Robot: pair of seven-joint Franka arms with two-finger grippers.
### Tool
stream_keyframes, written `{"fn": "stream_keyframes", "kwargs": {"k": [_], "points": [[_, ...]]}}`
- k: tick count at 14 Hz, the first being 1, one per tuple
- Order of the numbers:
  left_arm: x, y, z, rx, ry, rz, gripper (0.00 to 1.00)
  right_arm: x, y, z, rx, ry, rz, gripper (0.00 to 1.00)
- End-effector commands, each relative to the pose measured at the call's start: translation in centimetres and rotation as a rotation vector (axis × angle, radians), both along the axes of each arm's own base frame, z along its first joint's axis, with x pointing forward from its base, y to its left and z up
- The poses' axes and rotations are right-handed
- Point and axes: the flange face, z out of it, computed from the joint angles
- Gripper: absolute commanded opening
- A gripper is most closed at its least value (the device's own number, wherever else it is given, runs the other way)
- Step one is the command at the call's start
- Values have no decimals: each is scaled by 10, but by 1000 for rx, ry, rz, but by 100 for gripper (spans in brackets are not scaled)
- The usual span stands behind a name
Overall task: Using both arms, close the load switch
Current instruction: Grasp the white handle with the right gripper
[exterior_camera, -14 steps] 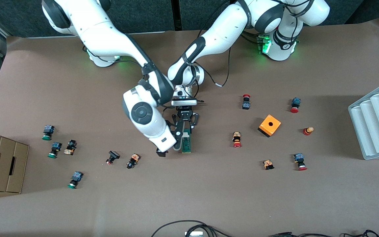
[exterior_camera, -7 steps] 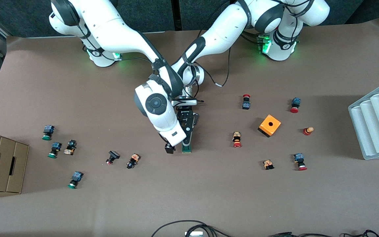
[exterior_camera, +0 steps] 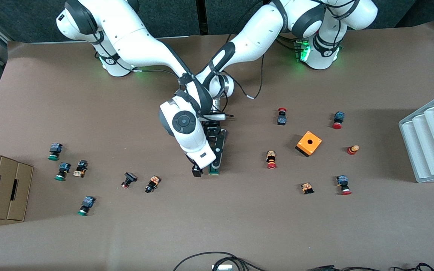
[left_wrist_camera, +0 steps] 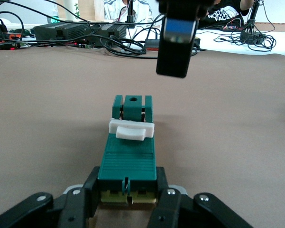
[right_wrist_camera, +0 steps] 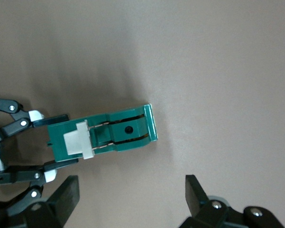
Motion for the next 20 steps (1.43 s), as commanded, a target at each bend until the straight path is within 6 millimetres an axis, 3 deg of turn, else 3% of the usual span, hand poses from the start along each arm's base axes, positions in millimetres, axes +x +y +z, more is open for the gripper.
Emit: {"fn": "stream_keyframes", "kwargs": {"k": [1,5,13,20], "points": [[-4,-1,-8,5,1,-18,32,-1,7,-3,15,-23,-17,99],[-4,-1,-10,8,2,-18,32,-17,29,-13,19,-33,-50,99],[-4,0,-11,9,2,-20,32,-23,34,-38,9,-38,-40,99],[-4,0,-11,9,2,-20,32,-25,34,-43,9,-35,-73,99]]}}
